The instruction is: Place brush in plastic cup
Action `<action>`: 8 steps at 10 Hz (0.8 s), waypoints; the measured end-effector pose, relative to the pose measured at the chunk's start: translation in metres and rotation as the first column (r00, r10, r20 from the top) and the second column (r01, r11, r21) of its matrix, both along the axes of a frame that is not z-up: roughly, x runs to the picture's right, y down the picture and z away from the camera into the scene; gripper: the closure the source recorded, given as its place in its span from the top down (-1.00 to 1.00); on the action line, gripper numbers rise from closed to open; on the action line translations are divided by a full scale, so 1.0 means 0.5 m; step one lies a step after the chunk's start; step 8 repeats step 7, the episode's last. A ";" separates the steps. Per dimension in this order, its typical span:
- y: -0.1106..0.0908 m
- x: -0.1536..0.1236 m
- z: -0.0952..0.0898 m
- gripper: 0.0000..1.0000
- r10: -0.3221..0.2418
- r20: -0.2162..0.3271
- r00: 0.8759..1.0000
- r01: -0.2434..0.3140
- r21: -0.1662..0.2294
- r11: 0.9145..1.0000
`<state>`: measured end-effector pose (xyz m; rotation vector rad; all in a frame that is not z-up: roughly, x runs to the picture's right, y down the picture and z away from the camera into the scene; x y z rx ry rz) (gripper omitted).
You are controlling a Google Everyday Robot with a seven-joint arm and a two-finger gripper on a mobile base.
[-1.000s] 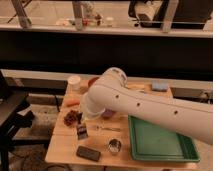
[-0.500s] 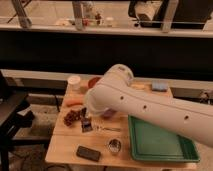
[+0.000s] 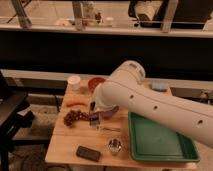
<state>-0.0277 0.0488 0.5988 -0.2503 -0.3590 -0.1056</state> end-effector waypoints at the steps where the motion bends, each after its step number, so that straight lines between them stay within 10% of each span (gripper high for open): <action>1: -0.008 0.017 0.000 -1.00 0.012 -0.015 1.000 -0.012 0.007 1.000; 8: -0.057 0.080 -0.007 -1.00 0.047 -0.065 0.997 -0.045 0.039 0.998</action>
